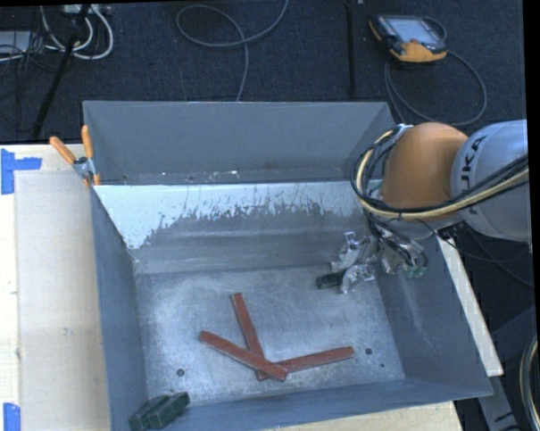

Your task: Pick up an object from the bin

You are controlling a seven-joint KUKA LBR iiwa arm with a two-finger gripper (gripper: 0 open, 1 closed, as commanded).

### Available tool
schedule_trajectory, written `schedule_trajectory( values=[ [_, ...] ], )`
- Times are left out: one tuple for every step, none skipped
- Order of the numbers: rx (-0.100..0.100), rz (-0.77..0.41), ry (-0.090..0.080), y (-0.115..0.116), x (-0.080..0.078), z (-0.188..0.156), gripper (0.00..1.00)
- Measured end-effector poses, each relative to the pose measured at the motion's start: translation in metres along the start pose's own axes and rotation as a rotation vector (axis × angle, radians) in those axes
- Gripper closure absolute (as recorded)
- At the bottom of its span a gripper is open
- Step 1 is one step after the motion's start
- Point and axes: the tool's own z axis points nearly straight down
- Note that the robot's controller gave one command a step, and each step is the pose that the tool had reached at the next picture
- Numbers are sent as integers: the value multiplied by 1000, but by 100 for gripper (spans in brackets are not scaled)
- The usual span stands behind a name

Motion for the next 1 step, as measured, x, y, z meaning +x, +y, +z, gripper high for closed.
schedule_trajectory(
  values=[
    [-2, 33, 14, -9, 9, -201, 100]
  ],
)
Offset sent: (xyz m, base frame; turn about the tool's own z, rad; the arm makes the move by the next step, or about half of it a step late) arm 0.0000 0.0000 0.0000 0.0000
